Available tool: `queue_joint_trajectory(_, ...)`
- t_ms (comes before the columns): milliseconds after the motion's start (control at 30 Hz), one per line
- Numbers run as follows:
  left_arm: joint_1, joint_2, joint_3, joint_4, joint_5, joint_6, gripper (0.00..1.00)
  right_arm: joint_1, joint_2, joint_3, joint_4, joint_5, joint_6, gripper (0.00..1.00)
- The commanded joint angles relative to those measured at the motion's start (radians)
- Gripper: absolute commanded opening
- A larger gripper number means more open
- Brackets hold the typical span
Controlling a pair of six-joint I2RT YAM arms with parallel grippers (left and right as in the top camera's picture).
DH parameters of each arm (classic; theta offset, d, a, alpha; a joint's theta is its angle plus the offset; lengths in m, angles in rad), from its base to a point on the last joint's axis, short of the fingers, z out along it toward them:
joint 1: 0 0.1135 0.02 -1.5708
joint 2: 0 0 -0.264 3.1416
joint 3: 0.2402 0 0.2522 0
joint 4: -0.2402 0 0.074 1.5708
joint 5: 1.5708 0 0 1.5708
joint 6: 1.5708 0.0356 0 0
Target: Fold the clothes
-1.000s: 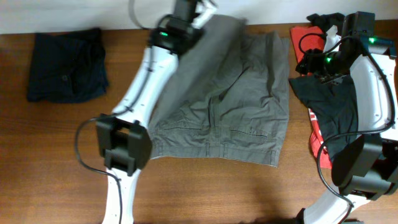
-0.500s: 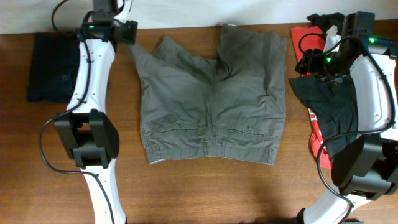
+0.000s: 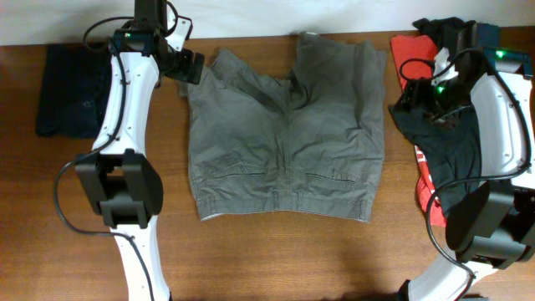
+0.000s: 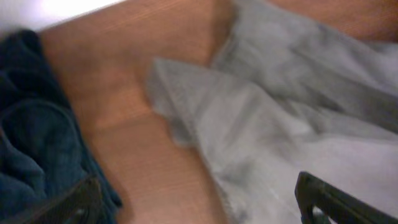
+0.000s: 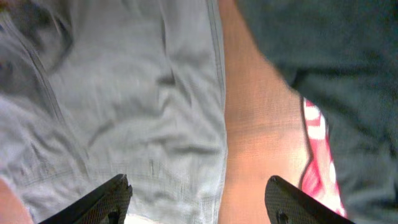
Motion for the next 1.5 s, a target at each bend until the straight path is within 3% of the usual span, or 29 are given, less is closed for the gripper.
queue_joint_trajectory(0, -0.021, -0.153, 0.020, -0.076, 0.081, -0.013, 0.99, 0.021, -0.006, 0.008, -0.053, 0.006, -0.048, 0.74)
queue_joint_trajectory(300, -0.047, -0.174, 0.002, -0.212, 0.080, -0.013, 0.99, 0.128, -0.006, -0.156, 0.027, 0.009, -0.057, 0.73)
queue_joint_trajectory(633, -0.047, -0.172, 0.000, -0.179, 0.081, -0.012, 0.99, 0.175, -0.006, -0.490, 0.274, 0.009, 0.067, 0.58)
queue_joint_trajectory(1033, -0.047, -0.135, 0.000, -0.162, 0.081, -0.013, 0.99, 0.174, -0.006, -0.517, 0.291, 0.224, 0.137, 0.56)
queue_joint_trajectory(1233, -0.047, -0.095, 0.000, -0.163, 0.081, -0.012, 0.99, 0.191, -0.006, -0.530, 0.318, 0.204, 0.127, 0.60)
queue_joint_trajectory(1467, -0.047, -0.086, 0.000, -0.162, 0.081, -0.012, 0.99, 0.243, -0.006, -0.578, 0.374, 0.162, 0.121, 0.36)
